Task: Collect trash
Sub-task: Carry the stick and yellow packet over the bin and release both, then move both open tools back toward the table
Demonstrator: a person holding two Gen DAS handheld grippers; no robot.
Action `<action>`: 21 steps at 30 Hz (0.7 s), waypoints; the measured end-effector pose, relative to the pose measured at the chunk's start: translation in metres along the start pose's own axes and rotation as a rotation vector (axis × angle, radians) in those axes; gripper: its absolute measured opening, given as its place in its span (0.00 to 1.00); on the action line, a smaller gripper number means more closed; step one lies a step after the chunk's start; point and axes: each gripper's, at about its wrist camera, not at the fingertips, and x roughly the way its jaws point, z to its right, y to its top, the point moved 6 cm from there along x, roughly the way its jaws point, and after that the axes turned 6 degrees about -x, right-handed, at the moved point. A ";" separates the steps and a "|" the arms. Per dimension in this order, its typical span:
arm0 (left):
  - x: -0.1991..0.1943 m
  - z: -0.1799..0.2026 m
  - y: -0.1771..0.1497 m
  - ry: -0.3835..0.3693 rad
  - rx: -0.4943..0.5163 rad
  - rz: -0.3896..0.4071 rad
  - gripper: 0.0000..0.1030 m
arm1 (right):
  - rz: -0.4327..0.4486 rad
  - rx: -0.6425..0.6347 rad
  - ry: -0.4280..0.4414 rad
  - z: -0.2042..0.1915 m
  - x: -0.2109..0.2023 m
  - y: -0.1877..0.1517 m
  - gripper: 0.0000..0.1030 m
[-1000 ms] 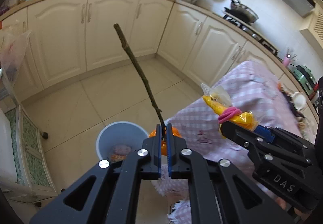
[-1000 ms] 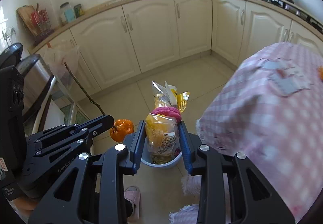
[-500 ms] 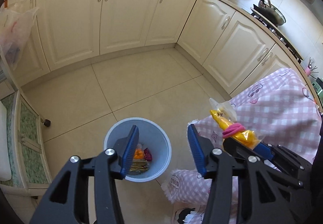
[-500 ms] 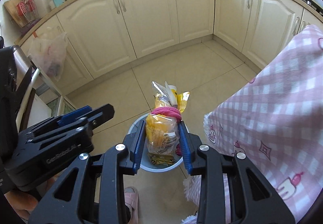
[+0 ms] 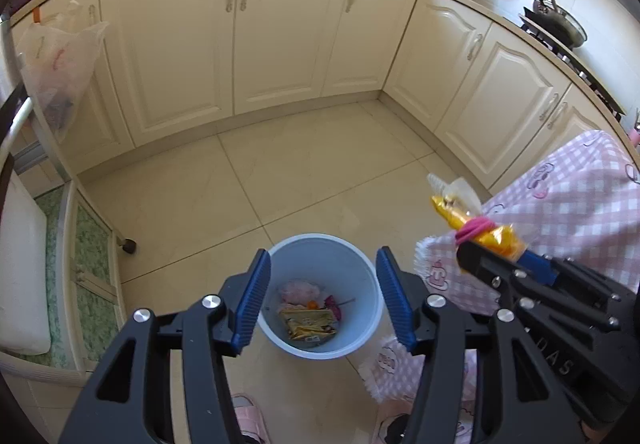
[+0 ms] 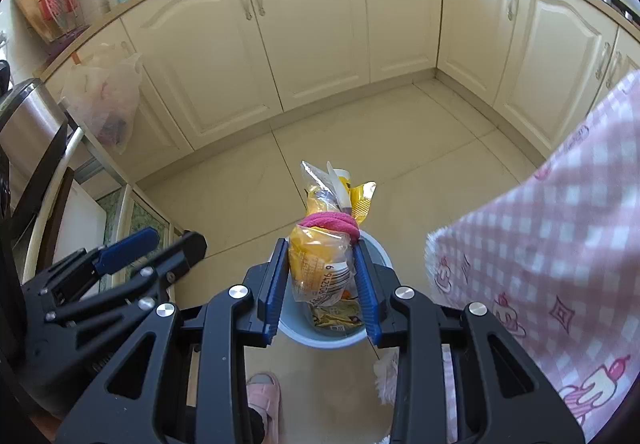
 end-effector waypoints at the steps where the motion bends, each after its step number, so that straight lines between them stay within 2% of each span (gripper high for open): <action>1: 0.000 -0.002 0.001 0.008 -0.003 0.002 0.53 | 0.005 -0.004 0.001 -0.003 0.002 0.003 0.30; 5: -0.002 -0.009 0.004 0.021 -0.012 0.011 0.53 | 0.047 0.004 0.002 -0.007 0.002 0.016 0.33; 9: -0.008 -0.009 0.008 0.026 -0.006 0.024 0.54 | 0.084 0.015 -0.002 -0.007 -0.003 0.024 0.46; 14: -0.022 -0.001 0.013 0.025 0.008 0.050 0.54 | 0.116 0.008 -0.021 -0.004 -0.022 0.026 0.46; 21: -0.066 0.028 0.013 -0.024 0.037 0.101 0.56 | 0.201 0.015 -0.095 0.013 -0.084 0.023 0.47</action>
